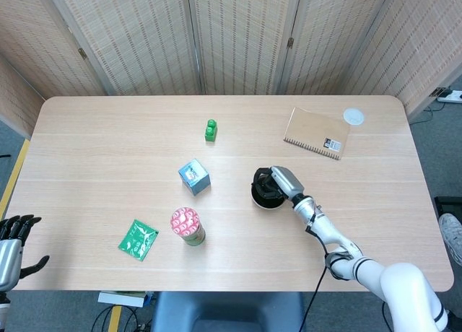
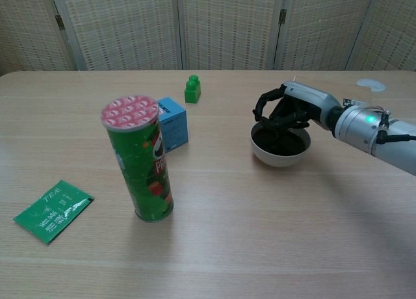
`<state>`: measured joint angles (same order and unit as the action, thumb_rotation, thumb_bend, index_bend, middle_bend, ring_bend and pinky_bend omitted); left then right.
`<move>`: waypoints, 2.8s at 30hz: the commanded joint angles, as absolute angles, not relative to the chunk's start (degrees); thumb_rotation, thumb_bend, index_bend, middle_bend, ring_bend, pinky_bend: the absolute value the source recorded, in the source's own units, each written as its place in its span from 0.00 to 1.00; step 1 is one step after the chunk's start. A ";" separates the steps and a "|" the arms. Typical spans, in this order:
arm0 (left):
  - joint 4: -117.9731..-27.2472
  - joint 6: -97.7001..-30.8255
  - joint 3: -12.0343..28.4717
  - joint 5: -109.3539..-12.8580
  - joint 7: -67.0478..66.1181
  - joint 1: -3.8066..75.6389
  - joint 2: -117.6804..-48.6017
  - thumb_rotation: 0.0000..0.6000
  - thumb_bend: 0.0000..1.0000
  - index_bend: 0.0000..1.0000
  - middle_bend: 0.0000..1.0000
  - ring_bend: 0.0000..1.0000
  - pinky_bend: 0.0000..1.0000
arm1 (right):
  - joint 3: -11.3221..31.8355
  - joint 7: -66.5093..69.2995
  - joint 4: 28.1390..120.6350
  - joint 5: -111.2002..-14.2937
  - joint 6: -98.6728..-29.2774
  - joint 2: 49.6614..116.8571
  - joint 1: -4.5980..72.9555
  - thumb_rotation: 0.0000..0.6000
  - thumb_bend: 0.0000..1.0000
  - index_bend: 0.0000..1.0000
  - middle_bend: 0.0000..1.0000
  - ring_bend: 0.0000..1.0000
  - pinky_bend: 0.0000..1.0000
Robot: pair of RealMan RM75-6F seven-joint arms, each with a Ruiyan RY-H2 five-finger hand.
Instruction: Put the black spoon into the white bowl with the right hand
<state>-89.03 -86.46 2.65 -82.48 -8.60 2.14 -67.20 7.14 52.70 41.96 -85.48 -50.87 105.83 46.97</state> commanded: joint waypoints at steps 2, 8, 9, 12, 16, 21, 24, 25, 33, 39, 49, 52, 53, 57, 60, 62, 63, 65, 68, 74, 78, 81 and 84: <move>-89.08 -86.58 2.66 -82.42 -8.63 2.04 -67.14 1.00 0.20 0.23 0.21 0.15 0.16 | 6.68 53.95 41.41 -86.55 -51.16 106.92 47.85 1.00 0.47 0.74 1.00 1.00 1.00; -89.16 -86.73 2.57 -82.55 -8.69 1.94 -67.12 1.00 0.20 0.23 0.21 0.15 0.16 | 4.88 55.17 43.06 -88.50 -53.72 106.47 47.14 1.00 0.47 0.74 1.00 1.00 1.00; -89.17 -86.76 2.56 -82.60 -8.67 1.94 -67.12 1.00 0.20 0.23 0.21 0.15 0.16 | 4.41 55.38 43.52 -88.86 -54.22 106.12 46.81 1.00 0.47 0.74 1.00 1.00 1.00; -89.25 -86.73 2.52 -82.76 -8.74 2.00 -67.14 1.00 0.20 0.23 0.21 0.15 0.16 | 3.14 55.62 44.87 -89.64 -55.64 104.84 45.61 1.00 0.48 0.74 1.00 1.00 1.00; -89.27 -86.62 2.51 -82.86 -8.84 2.10 -67.23 1.00 0.20 0.23 0.21 0.15 0.16 | 1.82 55.53 46.12 -90.04 -56.42 102.97 44.25 1.00 0.48 0.74 1.00 1.00 1.00; -89.37 -86.50 2.56 -82.89 -9.04 2.24 -67.30 1.00 0.20 0.23 0.21 0.15 0.16 | 1.75 55.04 45.30 -89.20 -55.62 101.68 43.66 1.00 0.48 0.74 1.00 1.00 1.00; -89.46 -86.36 2.60 -82.80 -9.24 2.33 -67.35 1.00 0.20 0.23 0.21 0.15 0.16 | 2.50 54.79 43.96 -88.42 -54.86 101.86 44.05 1.00 0.48 0.74 1.00 1.00 1.00; -89.49 -86.29 2.59 -82.78 -9.33 2.36 -67.36 1.00 0.20 0.23 0.21 0.15 0.16 | 2.78 54.77 43.45 -88.19 -54.58 102.08 44.27 1.00 0.48 0.74 1.00 1.00 1.00; -89.84 -86.09 2.77 -82.31 -9.96 2.47 -67.13 1.00 0.20 0.23 0.21 0.15 0.16 | 4.75 55.71 38.33 -87.36 -52.04 105.97 47.55 1.00 0.48 0.74 1.00 1.00 1.00; -90.25 -86.29 2.76 -82.19 -10.33 2.34 -66.93 1.00 0.20 0.23 0.21 0.15 0.16 | 3.64 57.36 37.76 -89.05 -53.04 107.29 48.34 1.00 0.48 0.74 1.00 1.00 1.00; -90.37 -86.14 2.65 -82.64 -10.49 2.60 -67.12 1.00 0.20 0.23 0.21 0.15 0.16 | 0.21 58.85 42.46 -91.55 -57.98 103.89 44.95 1.00 0.48 0.74 1.00 1.00 1.00; -90.47 -86.05 2.61 -82.72 -10.56 2.68 -67.21 1.00 0.20 0.23 0.21 0.15 0.16 | -0.44 58.37 43.12 -91.64 -58.46 102.69 44.01 1.00 0.48 0.74 1.00 1.00 1.00; -90.49 -86.04 2.58 -82.74 -10.63 2.68 -67.21 1.00 0.20 0.23 0.21 0.15 0.16 | -0.56 58.21 43.15 -91.50 -58.40 102.28 43.74 1.00 0.48 0.74 1.00 1.00 1.00; -90.55 -86.01 2.61 -82.61 -10.80 2.69 -67.21 1.00 0.20 0.23 0.21 0.15 0.16 | -0.30 57.63 42.28 -90.62 -57.22 101.64 43.51 1.00 0.49 0.74 1.00 1.00 1.00; -90.57 -85.87 2.61 -82.53 -10.95 2.77 -67.25 1.00 0.20 0.23 0.21 0.15 0.16 | 0.37 57.07 40.67 -90.05 -56.12 102.07 44.15 1.00 0.48 0.75 1.00 1.00 1.00; -90.66 -85.84 2.67 -82.45 -11.06 2.81 -67.25 1.00 0.20 0.23 0.21 0.15 0.16 | 1.00 56.93 39.37 -89.66 -55.29 102.79 44.91 1.00 0.48 0.75 1.00 1.00 1.00; -90.69 -85.82 2.69 -82.41 -11.12 2.83 -67.23 1.00 0.20 0.23 0.21 0.15 0.16 | 1.26 56.88 38.78 -89.53 -54.94 103.17 45.28 1.00 0.48 0.75 1.00 1.00 1.00; -90.74 -85.75 2.69 -82.29 -11.26 2.84 -67.14 1.00 0.20 0.23 0.21 0.15 0.16 | 1.96 57.02 37.46 -89.13 -54.23 104.21 46.11 1.00 0.49 0.75 1.00 1.00 1.00; -90.86 -85.74 2.81 -82.09 -11.41 2.87 -67.03 1.00 0.20 0.23 0.21 0.15 0.16 | 2.82 57.64 35.77 -88.71 -53.26 105.80 47.39 1.00 0.49 0.75 1.00 1.00 1.00; -91.08 -85.86 2.90 -81.92 -11.56 2.84 -66.78 1.00 0.20 0.23 0.21 0.15 0.16 | 2.74 58.95 34.65 -89.64 -53.23 107.94 49.12 1.00 0.49 0.75 1.00 1.00 1.00; -91.02 -86.08 2.90 -81.77 -11.39 2.65 -66.71 1.00 0.20 0.23 0.21 0.15 0.16 | 1.61 59.80 35.61 -90.65 -54.67 107.89 48.46 1.00 0.48 0.75 1.00 1.00 1.00; -90.85 -86.13 2.89 -81.74 -11.16 2.59 -66.78 1.00 0.20 0.23 0.21 0.15 0.16 | 0.55 60.19 36.88 -91.33 -56.36 107.26 47.15 1.00 0.49 0.75 1.00 1.00 1.00; -90.62 -86.05 2.90 -81.92 -10.91 2.72 -66.92 1.00 0.20 0.23 0.21 0.15 0.16 | -0.72 59.41 37.63 -92.13 -57.43 106.40 46.02 1.00 0.49 0.75 1.00 1.00 1.00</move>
<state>-90.62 -86.06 2.90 -81.92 -10.91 2.72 -66.92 -0.44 59.61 37.38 -91.87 -57.21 106.64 46.29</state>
